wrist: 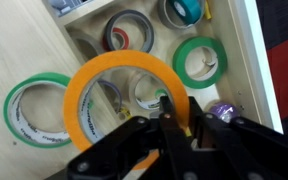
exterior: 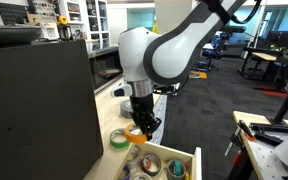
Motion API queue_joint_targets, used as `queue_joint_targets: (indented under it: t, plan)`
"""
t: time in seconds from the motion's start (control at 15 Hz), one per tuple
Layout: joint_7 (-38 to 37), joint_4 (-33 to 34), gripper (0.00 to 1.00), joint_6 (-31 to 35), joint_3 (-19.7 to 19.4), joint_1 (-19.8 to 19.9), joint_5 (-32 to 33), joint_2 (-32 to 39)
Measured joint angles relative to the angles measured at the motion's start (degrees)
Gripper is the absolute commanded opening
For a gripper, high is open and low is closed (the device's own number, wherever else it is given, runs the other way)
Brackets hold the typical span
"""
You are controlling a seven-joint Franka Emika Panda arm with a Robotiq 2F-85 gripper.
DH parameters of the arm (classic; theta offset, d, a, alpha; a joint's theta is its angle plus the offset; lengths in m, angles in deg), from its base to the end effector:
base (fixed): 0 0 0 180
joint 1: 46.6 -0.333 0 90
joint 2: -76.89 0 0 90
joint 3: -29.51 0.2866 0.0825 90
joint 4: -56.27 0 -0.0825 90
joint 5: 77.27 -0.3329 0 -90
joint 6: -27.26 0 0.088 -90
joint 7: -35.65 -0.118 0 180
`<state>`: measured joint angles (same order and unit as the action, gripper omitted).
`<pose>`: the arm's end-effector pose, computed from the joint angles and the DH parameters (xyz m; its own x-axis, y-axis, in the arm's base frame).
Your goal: Put the orange masking tape in the drawer
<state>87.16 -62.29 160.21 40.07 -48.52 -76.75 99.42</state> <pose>0.5179 0.1141 0.2330 0.4382 0.8983 -0.0335 0.8870 -0.4381 -0.1457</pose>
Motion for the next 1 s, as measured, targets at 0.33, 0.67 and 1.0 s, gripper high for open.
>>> queue_joint_targets:
  t: [0.33,0.67,1.0]
  plan:
    - [0.0,-5.9,0.05,6.22,-1.46,1.59,0.0,0.43]
    - [-0.18,-9.39,0.05,10.55,0.54,2.57,-1.72,2.7]
    - [-1.92,-11.6,0.05,11.13,5.36,-0.19,-3.64,3.87]
